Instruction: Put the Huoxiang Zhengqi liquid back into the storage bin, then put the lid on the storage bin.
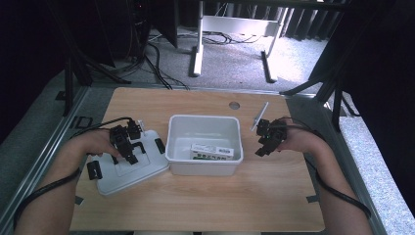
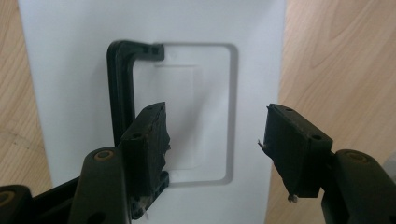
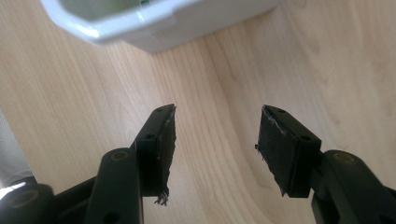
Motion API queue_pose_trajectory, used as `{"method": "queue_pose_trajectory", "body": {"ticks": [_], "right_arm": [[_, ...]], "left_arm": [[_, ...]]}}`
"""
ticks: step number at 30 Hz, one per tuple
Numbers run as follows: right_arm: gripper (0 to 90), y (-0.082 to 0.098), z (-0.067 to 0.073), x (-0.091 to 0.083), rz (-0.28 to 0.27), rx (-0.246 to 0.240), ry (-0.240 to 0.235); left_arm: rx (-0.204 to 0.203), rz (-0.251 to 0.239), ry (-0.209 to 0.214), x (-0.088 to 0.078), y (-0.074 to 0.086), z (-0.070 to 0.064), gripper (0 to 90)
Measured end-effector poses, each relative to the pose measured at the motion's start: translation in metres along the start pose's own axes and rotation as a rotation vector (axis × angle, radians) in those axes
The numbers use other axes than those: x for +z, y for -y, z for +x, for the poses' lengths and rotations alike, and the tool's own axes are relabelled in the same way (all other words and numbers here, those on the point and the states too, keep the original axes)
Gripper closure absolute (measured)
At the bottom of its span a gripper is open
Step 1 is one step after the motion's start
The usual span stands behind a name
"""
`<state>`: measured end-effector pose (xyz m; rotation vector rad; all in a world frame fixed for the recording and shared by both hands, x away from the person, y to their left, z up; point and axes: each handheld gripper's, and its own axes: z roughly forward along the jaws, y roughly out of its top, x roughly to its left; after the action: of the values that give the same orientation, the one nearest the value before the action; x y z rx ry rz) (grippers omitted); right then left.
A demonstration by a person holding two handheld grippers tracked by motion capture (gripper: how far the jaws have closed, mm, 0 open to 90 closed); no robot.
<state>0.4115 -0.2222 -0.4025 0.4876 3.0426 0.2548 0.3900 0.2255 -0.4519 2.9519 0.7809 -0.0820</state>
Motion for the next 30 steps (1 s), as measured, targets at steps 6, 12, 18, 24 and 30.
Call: {"method": "queue_pose_trajectory", "body": {"ticks": [6,12,18,24,30], "right_arm": [[46.1,0.012,0.000,0.015,0.024,0.022,-0.030],[45.0,0.019,0.000,0.028,0.036,0.033,-0.066],[43.7,0.024,0.000,0.039,0.060,0.034,-0.100],[39.4,0.025,-0.002,0.042,0.058,0.051,-0.105],[30.2,0.029,-0.005,0.051,0.057,0.063,-0.111]], "left_arm": [[-0.010,-0.010,-0.027,0.009,0.008,0.008,40.0],[-0.012,-0.058,-0.033,0.003,0.007,0.012,42.9],[-0.008,-0.085,-0.061,-0.011,0.005,0.012,42.4],[-0.032,-0.060,-0.112,-0.007,0.007,0.021,41.8],[-0.061,-0.036,-0.110,0.007,0.009,0.030,42.9]]}}
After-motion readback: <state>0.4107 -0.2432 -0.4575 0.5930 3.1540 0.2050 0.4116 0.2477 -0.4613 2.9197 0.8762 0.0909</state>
